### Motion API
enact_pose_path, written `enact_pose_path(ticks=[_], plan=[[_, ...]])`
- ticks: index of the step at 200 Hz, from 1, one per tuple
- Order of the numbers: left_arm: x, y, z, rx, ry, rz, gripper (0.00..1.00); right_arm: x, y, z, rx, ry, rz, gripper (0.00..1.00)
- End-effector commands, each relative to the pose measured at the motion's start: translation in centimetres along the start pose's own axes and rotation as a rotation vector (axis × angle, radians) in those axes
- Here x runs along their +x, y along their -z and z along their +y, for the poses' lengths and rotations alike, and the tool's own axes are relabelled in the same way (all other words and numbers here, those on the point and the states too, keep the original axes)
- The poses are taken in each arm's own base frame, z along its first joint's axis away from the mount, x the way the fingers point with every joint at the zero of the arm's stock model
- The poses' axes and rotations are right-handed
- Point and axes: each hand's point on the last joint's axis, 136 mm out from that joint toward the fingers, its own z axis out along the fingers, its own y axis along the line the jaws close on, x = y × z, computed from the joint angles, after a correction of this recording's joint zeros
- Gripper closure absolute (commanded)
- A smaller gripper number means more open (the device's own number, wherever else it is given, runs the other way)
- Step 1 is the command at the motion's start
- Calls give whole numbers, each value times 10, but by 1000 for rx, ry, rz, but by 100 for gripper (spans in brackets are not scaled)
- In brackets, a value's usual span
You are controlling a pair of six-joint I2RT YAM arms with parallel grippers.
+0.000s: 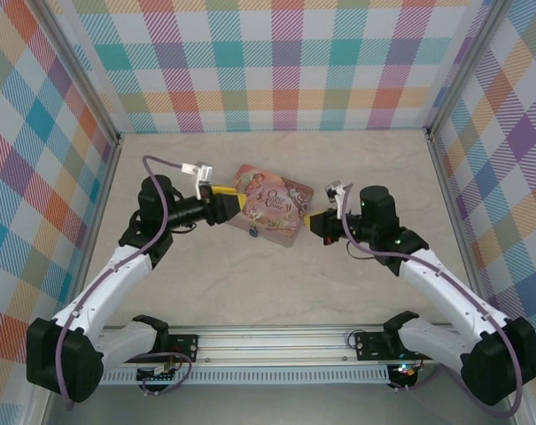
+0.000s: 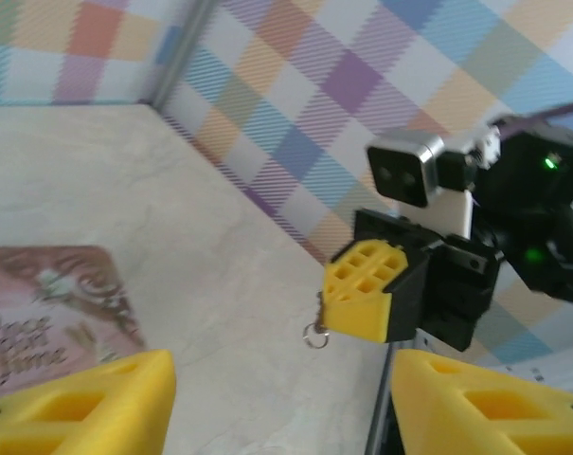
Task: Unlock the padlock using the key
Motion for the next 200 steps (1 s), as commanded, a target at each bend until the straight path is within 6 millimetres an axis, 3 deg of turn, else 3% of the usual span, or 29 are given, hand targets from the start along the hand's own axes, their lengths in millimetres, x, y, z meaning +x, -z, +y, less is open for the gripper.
enact_pose_path(ticks=[1, 52, 143, 164, 192, 200], plan=[[-12, -10, -31, 134, -100, 15, 42, -26, -4, 43, -188, 151, -36, 97], [-3, -32, -51, 217, -137, 84, 55, -30, -16, 60, -261, 192, -21, 97], [10, -46, -53, 236, -130, 143, 71, -35, -21, 66, -269, 198, -59, 96], [11, -46, -55, 243, -131, 145, 80, -36, -20, 65, -262, 199, -74, 96], [11, -47, -55, 241, -131, 145, 100, -36, -21, 65, -259, 188, -72, 96], [10, -47, -55, 239, -133, 142, 100, -36, -20, 64, -256, 186, -74, 95]])
